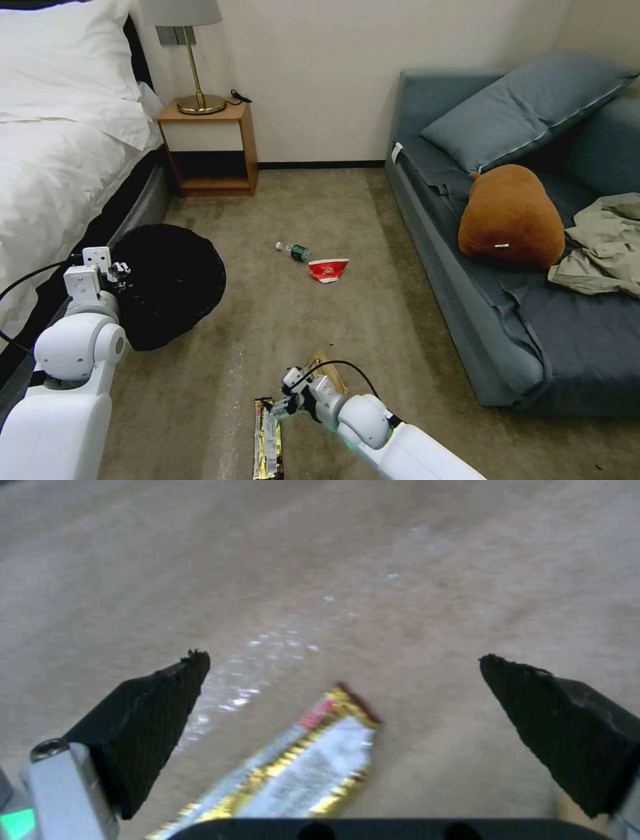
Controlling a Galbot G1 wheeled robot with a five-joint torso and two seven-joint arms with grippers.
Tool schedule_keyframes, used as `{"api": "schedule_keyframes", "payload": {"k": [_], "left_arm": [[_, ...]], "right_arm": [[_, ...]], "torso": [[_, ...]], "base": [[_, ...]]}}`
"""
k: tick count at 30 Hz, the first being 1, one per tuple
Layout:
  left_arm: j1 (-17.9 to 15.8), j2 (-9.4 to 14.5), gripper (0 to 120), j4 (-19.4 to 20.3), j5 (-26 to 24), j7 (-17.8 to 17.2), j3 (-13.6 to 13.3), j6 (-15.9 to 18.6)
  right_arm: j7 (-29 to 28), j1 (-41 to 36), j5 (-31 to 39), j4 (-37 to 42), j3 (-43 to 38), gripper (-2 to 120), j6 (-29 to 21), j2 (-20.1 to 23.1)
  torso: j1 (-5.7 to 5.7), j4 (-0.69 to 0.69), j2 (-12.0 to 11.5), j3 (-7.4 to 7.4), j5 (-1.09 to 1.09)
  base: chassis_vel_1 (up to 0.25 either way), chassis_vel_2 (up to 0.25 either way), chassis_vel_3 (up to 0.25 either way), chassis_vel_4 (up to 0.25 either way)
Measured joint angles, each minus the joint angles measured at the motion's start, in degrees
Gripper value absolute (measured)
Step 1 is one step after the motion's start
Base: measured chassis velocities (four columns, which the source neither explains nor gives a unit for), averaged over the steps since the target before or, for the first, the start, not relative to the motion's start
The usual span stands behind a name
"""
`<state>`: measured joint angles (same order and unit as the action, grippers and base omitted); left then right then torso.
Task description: Pick up the trash bin, then pick up the garbage on the floor and place it into the trash bin.
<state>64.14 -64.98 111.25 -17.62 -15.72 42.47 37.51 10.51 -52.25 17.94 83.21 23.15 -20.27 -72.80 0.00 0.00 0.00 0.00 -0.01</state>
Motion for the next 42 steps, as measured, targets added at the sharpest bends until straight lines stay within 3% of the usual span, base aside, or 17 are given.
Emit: {"api": "schedule_keyframes", "payload": {"k": [19,42], "left_arm": [[2.35,-0.85,3,1.99,3.5,1.32,-1.92,-0.83],[3.96,-1.25,3,2.76,4.6,2.02,-2.35,-1.76]], "right_arm": [[0.87,4.09,0.98,-8.48,8.78,100,1.4,-2.55],[-2.36,4.72,-3.26,-20.84,9.02,100,7.18,-4.91]], "torso": [[0.0,0.0,0.01,0.0,0.0],[0.0,-0.01,0.0,0.0,0.01]], "base": [[0.0,0.0,0.0,0.0],[0.0,0.0,0.0,0.0]]}}
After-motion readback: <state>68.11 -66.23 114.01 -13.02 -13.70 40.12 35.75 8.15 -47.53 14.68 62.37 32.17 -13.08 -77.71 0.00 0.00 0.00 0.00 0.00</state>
